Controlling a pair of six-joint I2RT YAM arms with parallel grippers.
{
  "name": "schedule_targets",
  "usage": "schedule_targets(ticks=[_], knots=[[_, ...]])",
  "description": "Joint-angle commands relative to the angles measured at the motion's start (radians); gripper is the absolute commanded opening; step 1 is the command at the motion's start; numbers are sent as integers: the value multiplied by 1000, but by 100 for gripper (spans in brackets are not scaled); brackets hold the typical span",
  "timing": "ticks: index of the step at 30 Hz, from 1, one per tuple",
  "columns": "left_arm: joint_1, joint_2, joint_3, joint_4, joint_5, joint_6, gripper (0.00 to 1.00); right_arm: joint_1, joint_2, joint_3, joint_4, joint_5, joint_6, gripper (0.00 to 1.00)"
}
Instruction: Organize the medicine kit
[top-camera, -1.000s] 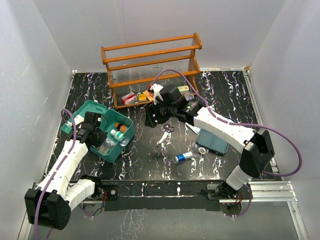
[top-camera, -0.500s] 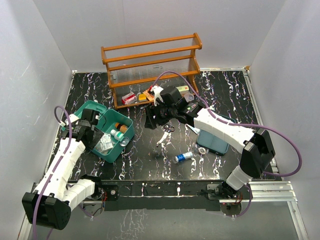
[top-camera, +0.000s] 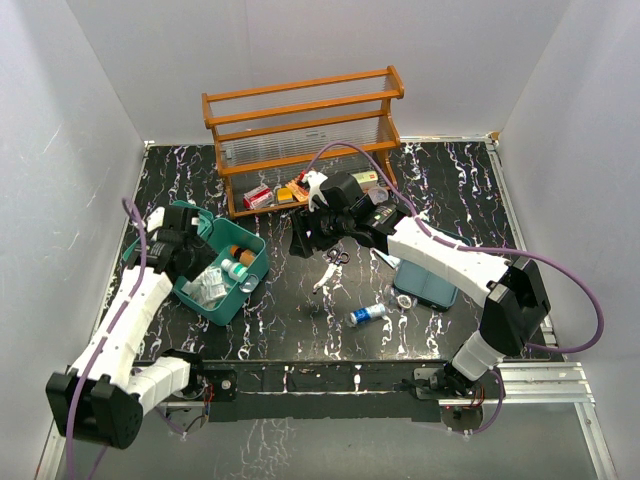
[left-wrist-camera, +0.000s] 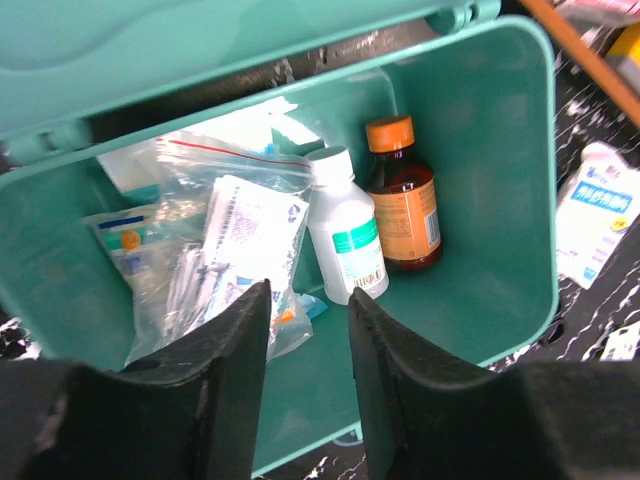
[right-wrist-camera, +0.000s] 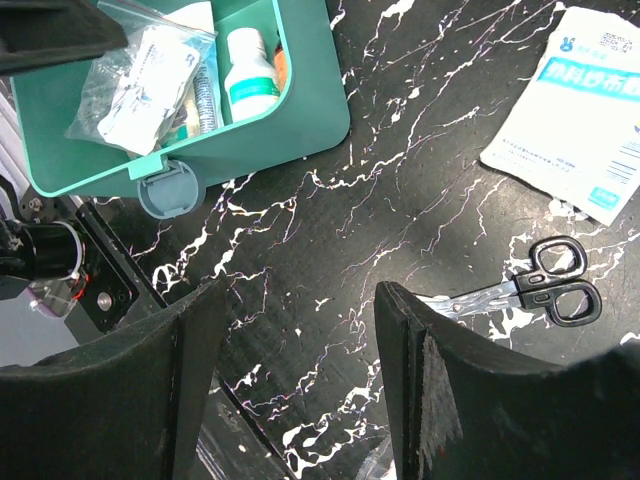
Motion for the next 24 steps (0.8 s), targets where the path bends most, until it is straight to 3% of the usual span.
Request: schedule_targets(ticks=[1, 6, 16, 24], knots=[[3, 84, -31, 6, 42, 22, 32, -1, -26, -4, 58, 27, 7, 59], [3, 94, -69, -78, -92, -111, 33, -2, -26, -17, 57, 31, 10, 58], [3, 77, -114, -186, -148, -342, 33, -3, -26, -24, 57, 40, 11, 58], [3, 54, -5, -204, -193, -357, 33, -3, -24, -16, 51, 51, 9, 58]])
